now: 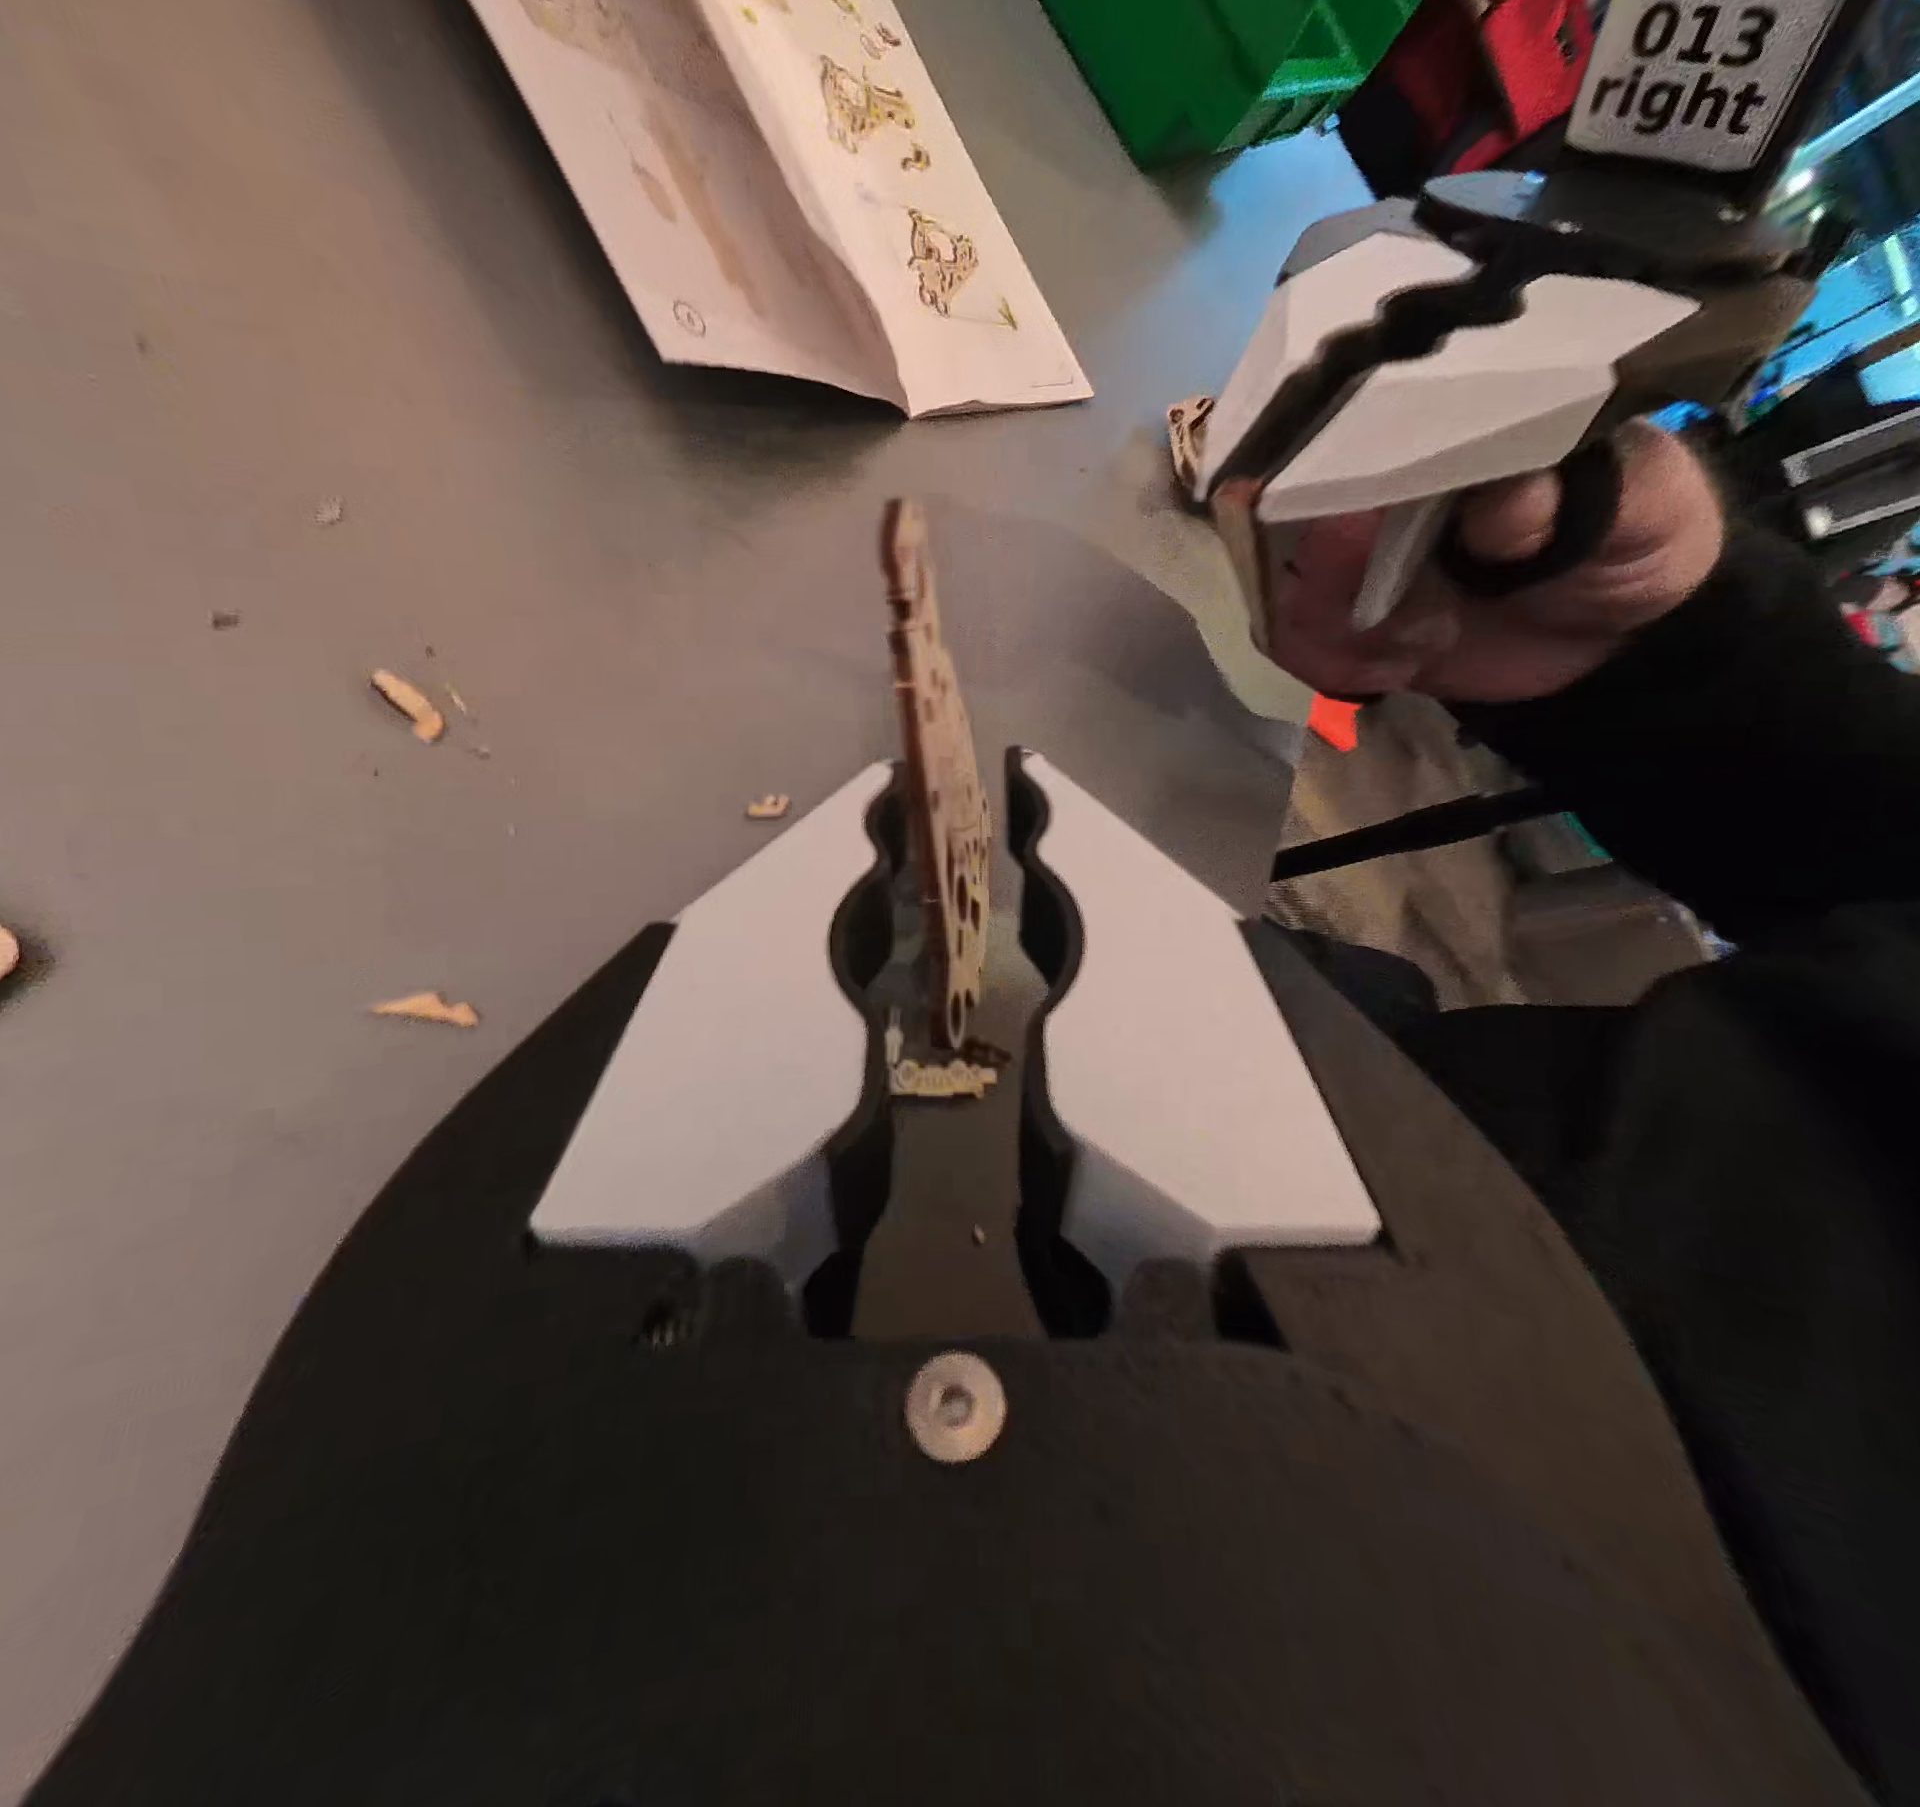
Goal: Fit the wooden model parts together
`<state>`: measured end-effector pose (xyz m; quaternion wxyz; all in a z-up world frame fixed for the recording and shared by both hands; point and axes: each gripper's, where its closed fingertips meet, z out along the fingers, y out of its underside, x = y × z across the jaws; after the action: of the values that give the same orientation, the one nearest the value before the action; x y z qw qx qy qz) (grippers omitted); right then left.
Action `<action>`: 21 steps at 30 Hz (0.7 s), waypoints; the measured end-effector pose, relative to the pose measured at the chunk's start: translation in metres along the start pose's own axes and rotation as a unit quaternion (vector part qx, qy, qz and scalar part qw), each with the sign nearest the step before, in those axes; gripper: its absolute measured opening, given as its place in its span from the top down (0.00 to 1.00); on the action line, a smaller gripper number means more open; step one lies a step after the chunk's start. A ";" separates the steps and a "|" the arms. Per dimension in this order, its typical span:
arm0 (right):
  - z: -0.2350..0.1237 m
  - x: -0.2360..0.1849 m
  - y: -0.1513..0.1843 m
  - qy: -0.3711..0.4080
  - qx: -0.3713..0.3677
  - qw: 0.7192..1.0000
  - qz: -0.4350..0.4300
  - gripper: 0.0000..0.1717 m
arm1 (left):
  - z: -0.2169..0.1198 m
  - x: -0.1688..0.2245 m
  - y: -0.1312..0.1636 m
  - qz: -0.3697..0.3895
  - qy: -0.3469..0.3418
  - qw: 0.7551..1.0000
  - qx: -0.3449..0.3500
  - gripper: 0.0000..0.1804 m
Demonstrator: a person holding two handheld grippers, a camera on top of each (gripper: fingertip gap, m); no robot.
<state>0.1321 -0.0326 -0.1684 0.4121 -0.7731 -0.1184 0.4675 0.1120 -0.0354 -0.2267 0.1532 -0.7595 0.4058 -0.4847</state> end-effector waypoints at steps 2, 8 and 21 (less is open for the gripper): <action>-0.006 -0.003 -0.011 -0.018 0.048 0.998 0.025 0.98 | 0.002 -0.005 -0.002 0.020 -0.028 0.999 -0.006 0.80; -0.017 -0.019 -0.039 -0.086 0.161 0.981 0.061 0.98 | -0.011 0.035 -0.041 0.124 -0.029 0.989 0.078 0.76; -0.020 -0.042 -0.047 -0.119 0.181 0.976 0.031 0.92 | -0.001 0.079 -0.052 0.108 0.070 0.987 0.099 1.00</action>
<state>0.1358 -0.0369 -0.1028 0.5138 -0.6274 -0.0561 0.5824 0.1512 -0.0632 -0.1446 0.2502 -0.6566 0.4455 -0.5548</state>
